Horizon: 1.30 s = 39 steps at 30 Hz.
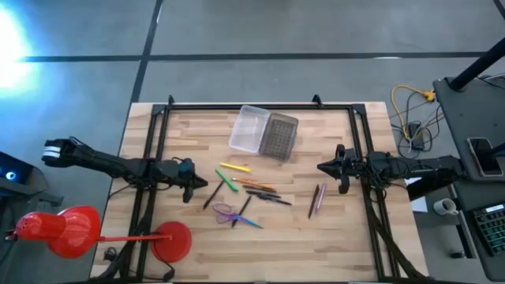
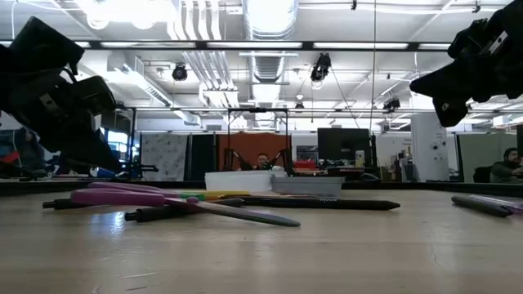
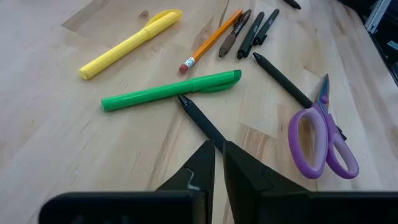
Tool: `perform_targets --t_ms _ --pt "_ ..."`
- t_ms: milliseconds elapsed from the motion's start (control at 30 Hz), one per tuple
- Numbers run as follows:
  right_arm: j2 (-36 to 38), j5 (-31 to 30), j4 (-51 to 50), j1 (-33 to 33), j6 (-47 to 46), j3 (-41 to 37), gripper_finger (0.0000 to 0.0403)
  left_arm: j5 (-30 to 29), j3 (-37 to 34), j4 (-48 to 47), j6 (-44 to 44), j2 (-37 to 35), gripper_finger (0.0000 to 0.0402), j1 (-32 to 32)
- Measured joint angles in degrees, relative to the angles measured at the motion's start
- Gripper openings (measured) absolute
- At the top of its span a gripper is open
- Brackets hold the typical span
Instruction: Pick & place school supplies into a supply box
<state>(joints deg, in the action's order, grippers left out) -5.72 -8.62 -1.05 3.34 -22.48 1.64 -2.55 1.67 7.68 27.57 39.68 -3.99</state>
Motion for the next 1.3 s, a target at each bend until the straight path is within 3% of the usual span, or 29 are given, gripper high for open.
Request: perform_targets --t_ms 1067,1200,1300 --pt "0.0 0.0 0.1 0.0 -1.0 0.0 0.0013 0.0 0.0 0.0 0.0 0.0 0.0017 0.0" --pt "0.0 0.1 1.0 0.0 -9.7 0.0 0.0013 0.0 0.0 0.0 0.0 0.0 0.0017 0.0" --pt "-0.3 3.0 0.9 0.0 -25.7 0.0 0.0013 0.0 0.0 0.0 0.0 0.0 0.0017 0.0"
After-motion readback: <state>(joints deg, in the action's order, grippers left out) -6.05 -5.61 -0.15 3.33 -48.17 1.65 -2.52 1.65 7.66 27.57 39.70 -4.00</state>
